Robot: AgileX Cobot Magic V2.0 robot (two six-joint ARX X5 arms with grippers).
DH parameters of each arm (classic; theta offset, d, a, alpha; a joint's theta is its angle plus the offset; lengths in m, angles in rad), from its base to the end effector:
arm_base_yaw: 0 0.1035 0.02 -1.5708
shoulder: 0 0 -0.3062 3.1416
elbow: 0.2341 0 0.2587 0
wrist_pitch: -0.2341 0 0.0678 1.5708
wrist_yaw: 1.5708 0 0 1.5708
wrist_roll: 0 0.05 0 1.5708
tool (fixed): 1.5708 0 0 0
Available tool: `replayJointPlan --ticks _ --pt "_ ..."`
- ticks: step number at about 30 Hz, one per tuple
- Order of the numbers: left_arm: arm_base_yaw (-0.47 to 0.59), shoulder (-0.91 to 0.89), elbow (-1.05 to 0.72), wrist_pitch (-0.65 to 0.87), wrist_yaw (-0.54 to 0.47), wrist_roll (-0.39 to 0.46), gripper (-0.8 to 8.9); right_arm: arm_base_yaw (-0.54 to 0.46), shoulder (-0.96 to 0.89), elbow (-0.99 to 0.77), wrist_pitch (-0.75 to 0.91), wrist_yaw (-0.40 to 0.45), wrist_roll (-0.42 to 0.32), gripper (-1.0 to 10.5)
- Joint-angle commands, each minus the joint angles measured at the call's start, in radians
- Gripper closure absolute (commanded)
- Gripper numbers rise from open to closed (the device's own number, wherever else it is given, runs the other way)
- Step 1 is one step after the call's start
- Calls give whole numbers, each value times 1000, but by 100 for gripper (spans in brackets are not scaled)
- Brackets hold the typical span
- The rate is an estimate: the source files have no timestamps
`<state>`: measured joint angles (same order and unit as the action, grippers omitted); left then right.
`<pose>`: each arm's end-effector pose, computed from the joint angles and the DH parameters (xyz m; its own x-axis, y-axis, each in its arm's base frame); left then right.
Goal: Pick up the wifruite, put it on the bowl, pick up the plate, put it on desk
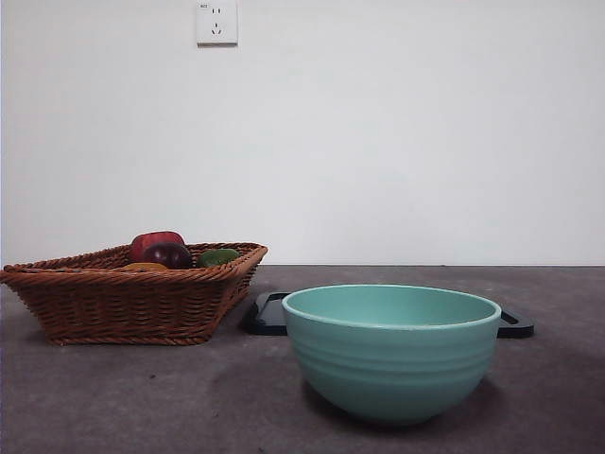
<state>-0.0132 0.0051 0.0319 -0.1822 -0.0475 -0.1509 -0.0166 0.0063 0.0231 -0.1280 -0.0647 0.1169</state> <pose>0.0801 0.0013 0.1536 0.9874 0.0345 -0.1546 -0.0566 0.9884 -0.1412 0.0814 0.0019 0.1566 0.9927 0.0482 -0.1107 -0.0344 0.9918 0.1230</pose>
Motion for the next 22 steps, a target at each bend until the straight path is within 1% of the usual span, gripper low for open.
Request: replayJointPlan --ticks 1,3,5,9,11,15,17,19,22 --pt "2 -2 -17 -3 2 -28 804 2 -3 -5 23 -11 69 934" --pt "2 -2 -3 -3 2 -35 804 2 -2 9 23 -10 112 936" --pt "2 -2 16 -3 2 -55 804 2 -2 32 20 -10 139 937" --pt "2 0 65 -5 2 -107 804 2 6 108 16 -2 199 937" --pt "0 0 91 -7 2 -130 804 2 21 150 2 6 210 937" --pt "-2 6 148 -23 2 -133 804 2 68 248 -48 12 241 937" --pt "-2 16 180 -40 2 -156 804 2 97 297 -69 12 247 937" --pt "-2 32 217 -50 2 -175 804 2 126 352 -98 8 253 937" --pt "-2 67 278 -70 3 -175 804 5 169 439 -163 -12 265 937"
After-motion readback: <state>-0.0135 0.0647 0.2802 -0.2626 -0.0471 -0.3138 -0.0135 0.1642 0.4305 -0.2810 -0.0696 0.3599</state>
